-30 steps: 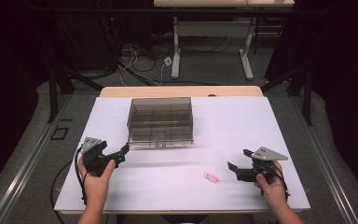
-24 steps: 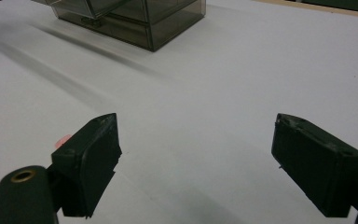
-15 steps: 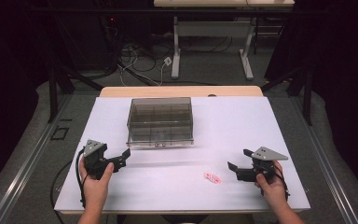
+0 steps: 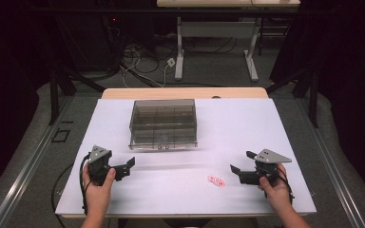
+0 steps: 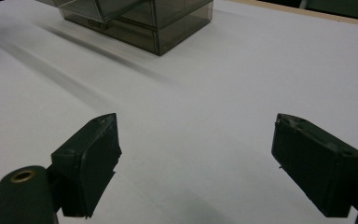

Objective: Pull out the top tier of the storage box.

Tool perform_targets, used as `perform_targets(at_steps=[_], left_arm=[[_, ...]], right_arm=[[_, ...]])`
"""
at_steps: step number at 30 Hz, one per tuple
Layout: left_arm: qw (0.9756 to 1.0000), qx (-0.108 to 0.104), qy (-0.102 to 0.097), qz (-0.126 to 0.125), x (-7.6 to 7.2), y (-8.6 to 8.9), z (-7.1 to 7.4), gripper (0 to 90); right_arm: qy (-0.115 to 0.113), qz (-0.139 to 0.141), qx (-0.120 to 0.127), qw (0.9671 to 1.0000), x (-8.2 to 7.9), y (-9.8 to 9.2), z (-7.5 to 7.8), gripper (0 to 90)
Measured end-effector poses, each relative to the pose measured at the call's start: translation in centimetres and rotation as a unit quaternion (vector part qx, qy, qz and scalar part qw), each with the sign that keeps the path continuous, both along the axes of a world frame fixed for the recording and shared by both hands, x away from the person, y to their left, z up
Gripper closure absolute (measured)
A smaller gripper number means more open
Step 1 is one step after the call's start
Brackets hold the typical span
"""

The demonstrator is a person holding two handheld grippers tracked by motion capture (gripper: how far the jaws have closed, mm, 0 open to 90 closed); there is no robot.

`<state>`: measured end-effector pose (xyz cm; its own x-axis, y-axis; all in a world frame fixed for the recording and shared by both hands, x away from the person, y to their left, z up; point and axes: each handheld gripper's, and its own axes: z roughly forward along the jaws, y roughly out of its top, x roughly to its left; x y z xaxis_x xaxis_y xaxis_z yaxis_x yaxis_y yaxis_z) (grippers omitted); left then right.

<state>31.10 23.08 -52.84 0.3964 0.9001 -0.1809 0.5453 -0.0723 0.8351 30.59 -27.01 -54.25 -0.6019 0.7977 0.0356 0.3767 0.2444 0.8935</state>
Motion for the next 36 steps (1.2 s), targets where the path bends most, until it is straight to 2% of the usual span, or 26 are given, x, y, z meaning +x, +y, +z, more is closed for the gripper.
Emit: perform_targets(at_steps=[11, 27, 29, 33, 36], left_arm=[[1.0, -0.003, -0.007, -0.003, -0.2, -0.2, 0.1, 1.6], [1.0, -0.003, -0.002, -0.002, -0.3, -0.3, -0.2, 1.7], [1.0, -0.003, -0.002, -0.001, -0.3, -0.3, -0.2, 1.7], [1.0, -0.002, -0.002, 0.0, -0.4, -0.2, -0.2, 1.9], [1.0, -0.003, -0.003, 0.001, -0.4, -0.2, -0.2, 1.9]], right_arm=[[-0.001, 0.006, -0.005, 1.0, -0.2, 0.4, 0.2, 14.6], [-0.006, 0.019, 0.001, 0.9998, -0.5, 1.5, 0.6, 14.1], [-0.013, 0.017, 0.002, 0.9998, -0.6, 1.7, 0.7, 13.9], [-0.017, 0.021, 0.014, 0.9995, -0.7, 2.0, 1.1, 7.9], [-0.016, 0.035, 0.016, 0.9991, -0.8, 2.3, 1.5, 6.1]])
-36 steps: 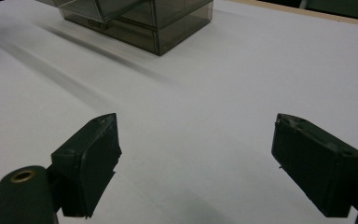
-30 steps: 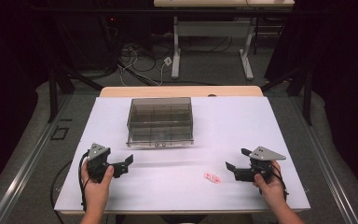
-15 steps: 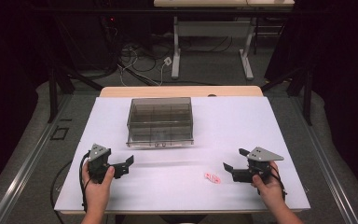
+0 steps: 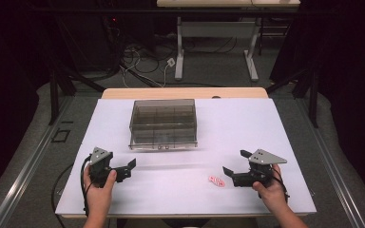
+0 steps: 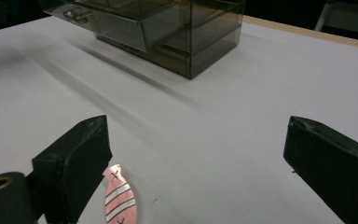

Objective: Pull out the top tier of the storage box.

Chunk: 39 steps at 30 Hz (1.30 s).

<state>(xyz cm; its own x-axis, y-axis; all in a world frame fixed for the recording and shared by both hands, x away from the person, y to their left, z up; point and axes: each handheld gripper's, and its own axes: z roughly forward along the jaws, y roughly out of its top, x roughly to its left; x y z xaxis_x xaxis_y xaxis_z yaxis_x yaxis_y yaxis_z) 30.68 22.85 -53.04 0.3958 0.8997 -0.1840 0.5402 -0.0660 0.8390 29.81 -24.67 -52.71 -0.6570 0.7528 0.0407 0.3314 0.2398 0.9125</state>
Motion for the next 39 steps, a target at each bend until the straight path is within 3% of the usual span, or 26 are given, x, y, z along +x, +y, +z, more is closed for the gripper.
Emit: perform_targets(at_steps=[6, 13, 19, 21, 24, 27, 32, 39], left_arm=[[1.0, -0.001, 0.001, 0.001, 0.0, 0.0, 0.0, 1.9], [1.0, 0.0, 0.001, 0.0, 0.0, 0.0, 0.0, 1.9], [1.0, 0.0, 0.0, 0.001, -0.1, 0.0, 0.0, 1.9], [1.0, 0.001, -0.001, 0.002, -0.1, 0.0, 0.0, 1.9], [1.0, 0.002, 0.0, 0.001, -0.1, 0.0, 0.0, 1.9], [1.0, 0.002, 0.0, 0.001, -0.1, 0.0, 0.0, 1.9], [1.0, 0.002, -0.002, 0.0, -0.1, -0.1, 0.0, 1.9], [1.0, 0.0, -0.004, 0.002, -0.2, 0.0, 0.1, 1.9]], right_arm=[[-0.001, 0.018, 0.008, 0.9998, -0.5, 1.0, 0.7, 3.4], [0.012, 0.039, -0.009, 0.9992, -0.8, 2.0, 0.8, 2.1], [0.017, 0.042, -0.015, 0.9989, -0.9, 2.4, 0.9, 7.4], [0.017, 0.051, -0.009, 0.9985, -0.7, 2.5, 0.9, 14.3], [0.024, 0.053, -0.006, 0.9983, -0.7, 2.8, 0.9, 14.6], [0.03, 0.057, -0.019, 0.9977, -0.5, 3.3, 1.1, 16.0], [0.021, 0.068, -0.03, 0.997, -0.3, 4.0, 1.4, 21.2], [0.033, 0.086, -0.048, 0.9946, 0.1, 4.1, 1.7, 28.2]])
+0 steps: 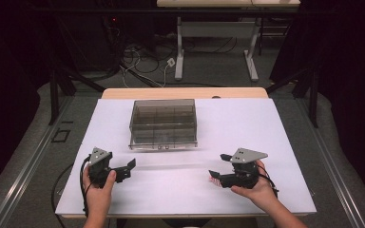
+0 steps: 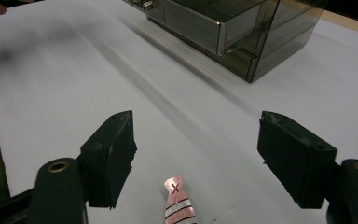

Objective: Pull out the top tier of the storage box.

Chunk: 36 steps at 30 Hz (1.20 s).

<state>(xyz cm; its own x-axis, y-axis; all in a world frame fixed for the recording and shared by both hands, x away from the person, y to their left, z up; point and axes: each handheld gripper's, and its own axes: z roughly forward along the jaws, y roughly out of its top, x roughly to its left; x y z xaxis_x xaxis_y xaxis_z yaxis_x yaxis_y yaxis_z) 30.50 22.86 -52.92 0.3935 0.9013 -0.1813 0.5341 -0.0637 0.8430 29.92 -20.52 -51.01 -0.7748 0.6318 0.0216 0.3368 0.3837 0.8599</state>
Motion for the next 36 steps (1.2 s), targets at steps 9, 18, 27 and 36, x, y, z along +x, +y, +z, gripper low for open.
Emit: perform_targets(at_steps=[9, 18, 27, 36], left_arm=[[1.0, 0.001, 0.0, 0.0, 0.0, 0.0, 0.0, 1.9], [1.0, 0.001, 0.001, 0.0, 0.0, 0.1, 0.0, 1.9], [1.0, 0.003, 0.001, 0.0, 0.0, 0.0, -0.1, 1.9], [1.0, 0.003, 0.001, 0.0, 0.0, 0.2, -0.1, 1.9]], right_arm=[[0.035, 0.013, -0.024, 0.999, 0.9, -0.4, 0.5, 40.7], [0.054, 0.002, -0.028, 0.9982, 2.1, -0.6, 0.8, 44.4], [0.071, 0.015, -0.039, 0.9966, 2.1, 0.2, -0.1, 47.2], [0.084, 0.001, -0.043, 0.9956, 2.2, 0.1, -1.0, 48.6]])
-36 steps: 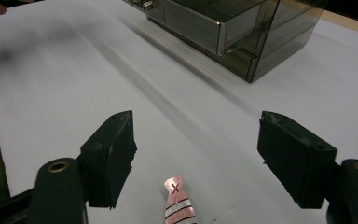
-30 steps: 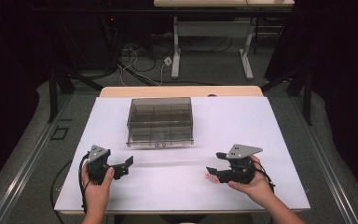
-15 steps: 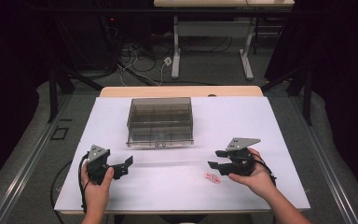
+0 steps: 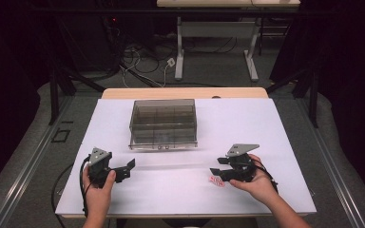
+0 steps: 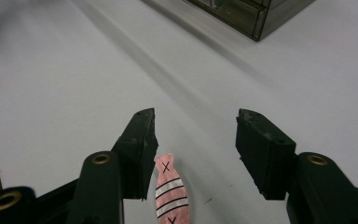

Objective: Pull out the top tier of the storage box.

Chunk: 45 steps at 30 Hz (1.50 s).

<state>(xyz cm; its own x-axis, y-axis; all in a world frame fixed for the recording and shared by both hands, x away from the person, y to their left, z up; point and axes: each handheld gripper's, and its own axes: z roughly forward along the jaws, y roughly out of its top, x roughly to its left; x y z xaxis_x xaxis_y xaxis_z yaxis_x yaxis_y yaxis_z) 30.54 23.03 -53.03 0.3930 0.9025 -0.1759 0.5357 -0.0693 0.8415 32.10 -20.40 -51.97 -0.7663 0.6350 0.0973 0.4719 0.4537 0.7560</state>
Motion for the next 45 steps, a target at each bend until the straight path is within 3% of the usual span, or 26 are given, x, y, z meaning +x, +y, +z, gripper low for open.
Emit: perform_targets(at_steps=[4, 11, 13, 18, 19, 37, 45], left_arm=[[1.0, 0.001, 0.0, 0.0, 0.0, 0.0, 0.0, 1.9], [1.0, 0.001, 0.0, 0.002, 0.0, 0.1, 0.0, 1.9], [1.0, 0.001, -0.001, 0.002, 0.0, 0.1, 0.0, 1.9], [1.0, 0.004, 0.0, 0.001, 0.0, 0.1, 0.0, 1.9], [1.0, 0.002, 0.0, 0.0, 0.0, 0.1, 0.0, 1.9], [1.0, 0.003, 0.003, 0.0, 0.1, 0.1, -0.1, 2.2], [1.0, 0.004, 0.005, 0.001, 0.1, 0.1, -0.2, 2.5]], right_arm=[[0.021, 0.003, -0.003, 0.9998, 0.0, 0.0, -0.4, 50.8], [0.022, 0.004, -0.012, 0.9997, -0.1, 0.3, -1.2, 53.1], [0.038, 0.006, -0.016, 0.9991, -0.1, 0.2, -1.4, 53.9], [0.041, 0.007, -0.019, 0.9989, 0.1, 0.2, -2.1, 54.6], [0.052, 0.012, -0.026, 0.9983, 0.1, 0.3, -2.2, 55.3], [0.071, 0.026, -0.048, 0.996, -0.1, 0.8, -3.1, 66.2], [0.067, 0.026, -0.048, 0.9962, -0.1, 0.9, -3.2, 72.6]])
